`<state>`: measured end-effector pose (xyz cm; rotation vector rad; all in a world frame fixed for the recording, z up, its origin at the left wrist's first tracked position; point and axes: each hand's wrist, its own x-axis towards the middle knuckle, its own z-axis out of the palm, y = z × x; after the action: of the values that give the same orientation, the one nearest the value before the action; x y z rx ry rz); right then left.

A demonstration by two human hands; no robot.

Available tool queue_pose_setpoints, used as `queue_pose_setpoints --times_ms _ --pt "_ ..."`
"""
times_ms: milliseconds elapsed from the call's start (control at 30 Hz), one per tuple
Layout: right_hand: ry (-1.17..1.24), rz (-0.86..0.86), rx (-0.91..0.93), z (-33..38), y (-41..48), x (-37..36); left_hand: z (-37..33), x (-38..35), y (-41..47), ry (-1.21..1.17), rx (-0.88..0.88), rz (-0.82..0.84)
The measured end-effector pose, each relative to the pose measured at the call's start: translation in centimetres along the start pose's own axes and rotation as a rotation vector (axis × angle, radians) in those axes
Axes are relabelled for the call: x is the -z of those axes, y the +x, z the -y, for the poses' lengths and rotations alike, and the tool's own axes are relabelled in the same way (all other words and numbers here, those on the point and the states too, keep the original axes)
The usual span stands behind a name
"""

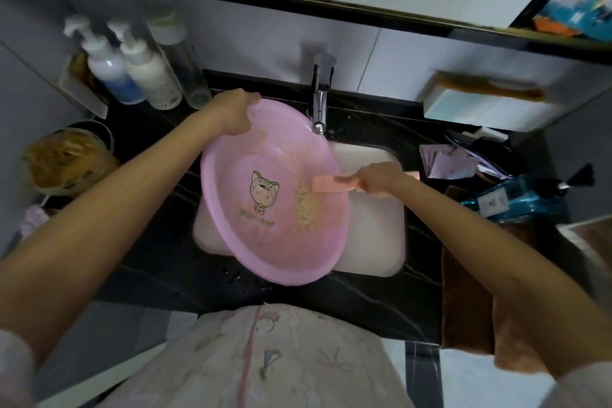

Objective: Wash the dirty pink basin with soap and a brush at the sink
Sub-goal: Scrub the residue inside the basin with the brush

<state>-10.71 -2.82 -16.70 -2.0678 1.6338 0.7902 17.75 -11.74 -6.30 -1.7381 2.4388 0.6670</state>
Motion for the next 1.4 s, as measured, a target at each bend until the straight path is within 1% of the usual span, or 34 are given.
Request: queue_pose_setpoints --times_ms 33,100,167,267,300,333,367,400,467,500,533,600,667,700,733,800,833,867,967,1000,1033,1067,1167,1200,1233,1300,1333,1367,1400 --pt "0.059 0.077 -0.009 1.1 -1.0 -0.9 0.0 0.0 0.0 0.000 -0.002 -0.010" --pt "0.247 0.180 -0.007 3.5 -4.1 -2.3 0.2 0.0 0.1 -0.020 0.001 -0.036" --pt "0.467 0.221 0.025 6.1 -7.3 -3.6 0.3 -0.3 0.2 -0.034 0.005 -0.042" --pt "0.861 0.265 0.204 9.4 -11.1 -5.6 0.3 -0.8 0.1 -0.046 0.041 -0.075" --pt "0.936 0.262 0.220 9.3 -11.3 -6.3 0.3 -0.8 0.1 -0.072 0.071 -0.082" --pt "0.954 0.231 0.210 9.0 -11.4 -7.0 0.1 -0.8 0.1 -0.085 0.082 -0.076" --pt "0.884 0.177 0.176 8.1 -10.9 -7.4 -0.1 -0.7 0.0 -0.102 0.090 -0.079" --pt "0.810 0.135 0.101 7.2 -10.4 -7.7 -0.2 -0.7 -0.1 -0.117 0.095 -0.081" --pt "0.678 0.079 -0.115 6.1 -9.4 -8.0 -0.4 -0.7 -0.4 -0.131 0.102 -0.082" --pt "0.646 0.060 -0.149 6.4 -9.5 -7.9 -0.3 -0.7 -0.5 -0.142 0.104 -0.084" --pt "0.637 0.059 -0.130 7.4 -10.0 -7.7 -0.4 -0.7 -0.6 -0.158 0.098 -0.091" --pt "0.659 0.049 -0.004 10.6 -12.0 -7.0 -0.4 -0.5 -0.7 -0.182 0.088 -0.107" --pt "0.686 -0.004 0.058 12.8 -14.3 -6.8 -0.3 -0.4 -0.8 -0.190 0.070 -0.115" --pt "0.630 -0.040 0.035 12.9 -14.6 -7.1 -0.2 -0.4 -0.8 -0.194 0.062 -0.111" --pt "0.557 -0.069 -0.027 12.4 -14.5 -7.5 -0.1 -0.4 -0.7 -0.196 0.055 -0.109" --pt "0.482 -0.110 -0.189 11.2 -14.0 -8.1 0.0 -0.5 -0.6 -0.200 0.052 -0.105" --pt "0.488 -0.110 -0.246 11.2 -14.0 -8.3 0.0 -0.5 -0.7 -0.208 0.053 -0.103" --pt "0.527 -0.106 -0.253 11.9 -14.1 -8.2 0.0 -0.6 -0.6 -0.220 0.054 -0.105" --pt "0.773 -0.125 -0.052 16.6 -15.3 -6.8 0.2 -0.6 -0.8 -0.253 0.040 -0.115" --pt "0.870 -0.147 -0.002 18.2 -16.0 -6.5 0.6 -0.6 -0.9 -0.266 0.042 -0.111" --pt "0.895 -0.170 0.010 18.8 -16.2 -6.7 0.9 -0.7 -1.0 -0.279 0.046 -0.106" --pt "0.840 -0.185 -0.014 18.7 -16.3 -7.1 1.2 -0.7 -1.1 -0.289 0.053 -0.101" --pt "0.642 -0.134 -0.260 15.8 -15.5 -8.5 1.5 -0.9 -1.5 -0.294 0.052 -0.111" --pt "0.622 -0.111 -0.322 15.5 -15.5 -8.6 1.4 -0.8 -1.6 -0.294 0.058 -0.119" --pt "0.642 -0.101 -0.330 16.0 -15.5 -8.1 1.4 -0.8 -1.7 -0.289 0.062 -0.129" --pt "0.758 -0.116 -0.203 18.7 -15.3 -6.5 1.3 -0.8 -1.7 -0.286 0.072 -0.144" --pt "0.870 -0.134 -0.122 20.5 -15.4 -5.6 1.3 -0.8 -1.8 -0.292 0.061 -0.149" --pt "0.978 -0.135 -0.067 21.8 -15.7 -5.0 1.4 -0.9 -1.9 -0.298 0.050 -0.153" --pt "1.025 -0.143 -0.049 22.2 -16.0 -5.0 1.5 -0.8 -1.9 -0.303 0.046 -0.158"
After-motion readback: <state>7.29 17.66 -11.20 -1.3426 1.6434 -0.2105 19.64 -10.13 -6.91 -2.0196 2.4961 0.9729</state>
